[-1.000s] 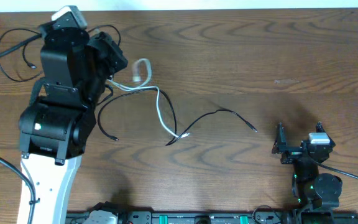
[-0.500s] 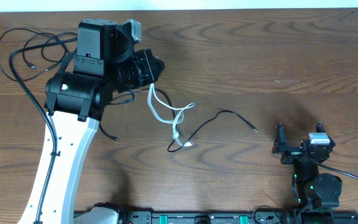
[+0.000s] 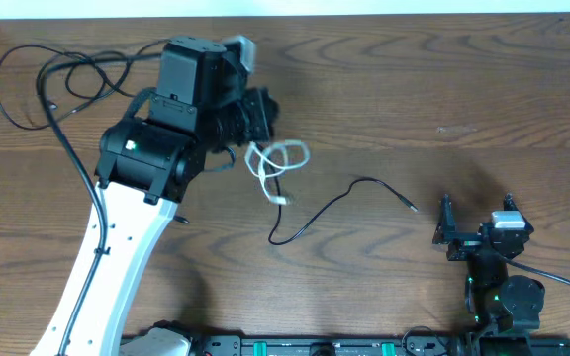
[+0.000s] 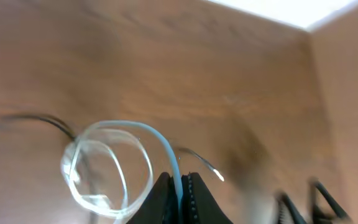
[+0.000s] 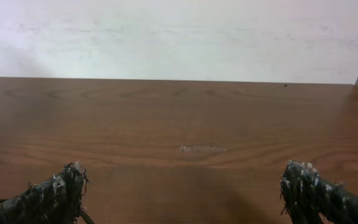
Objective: Untangle cables
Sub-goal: 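Pull the white cable up and left, dragging it off the black cable, then carry the white cable to the far left edge and release it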
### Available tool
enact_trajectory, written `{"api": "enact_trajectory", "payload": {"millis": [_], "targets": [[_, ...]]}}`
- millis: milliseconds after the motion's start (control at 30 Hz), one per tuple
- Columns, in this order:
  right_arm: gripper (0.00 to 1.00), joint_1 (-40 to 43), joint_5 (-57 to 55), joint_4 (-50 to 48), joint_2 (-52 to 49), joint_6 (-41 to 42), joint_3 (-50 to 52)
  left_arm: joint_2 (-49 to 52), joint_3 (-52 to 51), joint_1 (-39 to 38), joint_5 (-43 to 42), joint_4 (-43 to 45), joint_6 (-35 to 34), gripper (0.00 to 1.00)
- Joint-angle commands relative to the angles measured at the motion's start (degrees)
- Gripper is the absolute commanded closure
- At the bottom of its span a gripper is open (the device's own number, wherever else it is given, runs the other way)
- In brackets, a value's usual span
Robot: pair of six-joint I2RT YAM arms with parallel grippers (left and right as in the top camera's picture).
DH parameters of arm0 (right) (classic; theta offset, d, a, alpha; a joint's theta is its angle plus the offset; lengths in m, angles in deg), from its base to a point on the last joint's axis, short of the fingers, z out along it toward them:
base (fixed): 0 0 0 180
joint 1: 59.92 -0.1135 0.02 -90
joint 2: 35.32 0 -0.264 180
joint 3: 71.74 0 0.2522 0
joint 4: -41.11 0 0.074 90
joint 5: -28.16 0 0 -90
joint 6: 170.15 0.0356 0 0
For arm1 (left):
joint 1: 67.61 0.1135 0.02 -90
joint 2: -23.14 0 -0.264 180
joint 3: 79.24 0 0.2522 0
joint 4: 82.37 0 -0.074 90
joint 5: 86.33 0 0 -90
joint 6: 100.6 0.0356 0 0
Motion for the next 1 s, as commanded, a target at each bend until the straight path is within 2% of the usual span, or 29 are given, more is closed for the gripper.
{"api": "enact_trajectory", "payload": {"millis": [0, 167, 367, 600, 767, 967], "targets": [[0.01, -0.7, -0.1, 0.2, 0.2, 0.8, 0.1, -1.2, 0.4, 2.5, 8.4, 3.1, -0.1, 0.92], [0.01, -0.7, -0.1, 0.2, 0.2, 0.8, 0.1, -3.5, 1.5, 8.0, 8.4, 9.8, -2.8, 0.93], [0.01, -0.7, -0.1, 0.2, 0.2, 0.8, 0.1, -6.7, 1.5, 16.4, 8.2, 14.8, -2.9, 0.92], [0.01, -0.7, -0.1, 0.2, 0.2, 0.8, 0.1, -6.5, 1.5, 32.1, 8.9, 15.4, -3.4, 0.92], [0.0, -0.7, -0.1, 0.2, 0.2, 0.8, 0.1, -4.5, 1.5, 43.2, 12.5, 15.3, -6.6, 0.92], [0.01, -0.7, -0.1, 0.2, 0.2, 0.8, 0.1, -1.0, 1.5, 52.0, 13.9, 15.3, -6.6, 0.92]]}}
